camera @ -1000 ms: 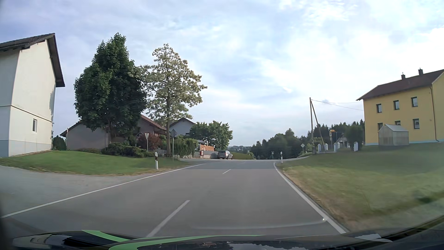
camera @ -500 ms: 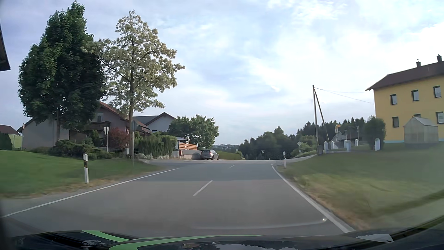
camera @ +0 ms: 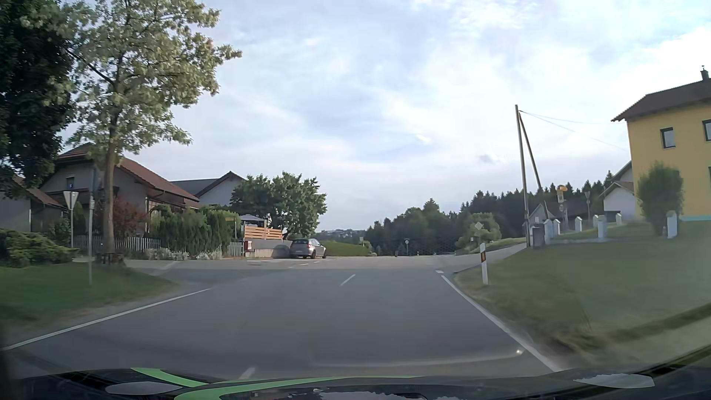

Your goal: Follow the waypoints while adhering to traffic rules and regulations

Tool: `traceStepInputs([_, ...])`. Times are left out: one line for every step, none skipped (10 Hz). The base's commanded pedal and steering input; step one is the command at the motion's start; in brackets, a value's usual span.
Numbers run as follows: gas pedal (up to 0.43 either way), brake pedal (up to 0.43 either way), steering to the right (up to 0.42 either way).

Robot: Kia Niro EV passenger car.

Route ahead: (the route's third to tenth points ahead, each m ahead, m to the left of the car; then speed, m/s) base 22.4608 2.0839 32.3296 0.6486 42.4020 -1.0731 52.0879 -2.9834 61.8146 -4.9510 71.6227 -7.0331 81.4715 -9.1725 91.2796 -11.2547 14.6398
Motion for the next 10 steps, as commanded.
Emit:
traceStepInputs([0.138,0.000,0.024])
traceStepInputs([0.138,0.000,0.023])
traceStepInputs([0.138,0.000,0.023])
traceStepInputs([0.138,0.000,0.023])
traceStepInputs([0.138,0.000,0.023])
traceStepInputs([0.138,0.000,0.022])
traceStepInputs([0.138,0.000,0.022])
traceStepInputs([0.138,0.000,0.022])
traceStepInputs([0.138,0.000,0.022])
traceStepInputs([0.138,0.000,0.022])
